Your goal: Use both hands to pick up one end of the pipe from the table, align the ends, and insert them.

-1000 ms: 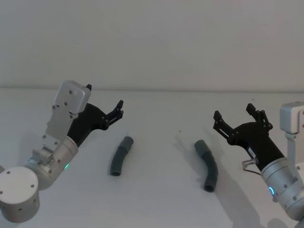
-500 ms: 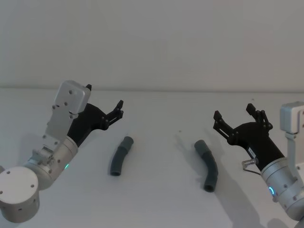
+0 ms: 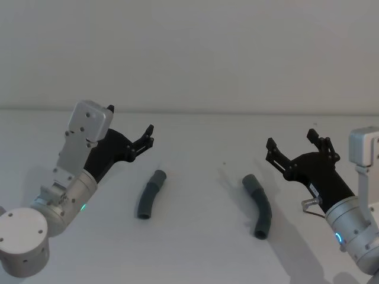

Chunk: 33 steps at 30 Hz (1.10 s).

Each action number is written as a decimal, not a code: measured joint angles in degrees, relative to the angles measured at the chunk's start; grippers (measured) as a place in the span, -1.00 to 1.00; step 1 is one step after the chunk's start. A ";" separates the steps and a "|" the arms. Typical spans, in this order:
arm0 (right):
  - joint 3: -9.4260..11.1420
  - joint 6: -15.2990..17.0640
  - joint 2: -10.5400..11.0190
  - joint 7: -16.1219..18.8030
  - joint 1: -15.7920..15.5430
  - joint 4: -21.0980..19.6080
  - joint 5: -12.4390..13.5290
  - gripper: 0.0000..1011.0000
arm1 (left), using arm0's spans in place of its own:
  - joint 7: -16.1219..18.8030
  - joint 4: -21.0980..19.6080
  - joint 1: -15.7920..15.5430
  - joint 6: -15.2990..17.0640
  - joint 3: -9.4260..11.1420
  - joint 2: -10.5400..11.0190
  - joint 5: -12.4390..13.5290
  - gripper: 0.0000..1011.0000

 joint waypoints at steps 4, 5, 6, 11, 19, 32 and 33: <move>0.00 0.00 0.00 0.00 0.00 0.00 0.00 0.98 | 0.00 0.00 0.00 0.00 0.00 0.00 0.00 0.98; 0.00 0.00 0.00 0.00 0.00 0.00 0.00 0.98 | 0.00 0.00 0.00 0.00 0.00 0.00 0.00 0.98; 0.00 0.00 0.00 0.00 0.00 0.00 0.00 0.98 | 0.00 0.00 0.00 0.00 0.00 0.00 0.00 0.98; 0.00 0.00 0.00 0.00 0.00 0.00 0.00 0.98 | 0.00 0.00 0.00 0.00 0.00 0.00 0.00 0.98; 0.00 0.00 0.00 0.00 0.00 0.00 0.00 0.98 | 0.00 0.00 0.00 0.00 0.00 0.00 0.00 0.98; 0.00 0.00 0.00 0.00 0.00 0.00 0.00 0.98 | 0.00 0.00 0.00 0.00 0.00 0.00 0.00 0.98; 0.00 0.00 0.00 0.00 0.00 0.00 0.00 0.98 | 0.00 0.00 0.00 0.00 0.00 0.00 0.00 0.98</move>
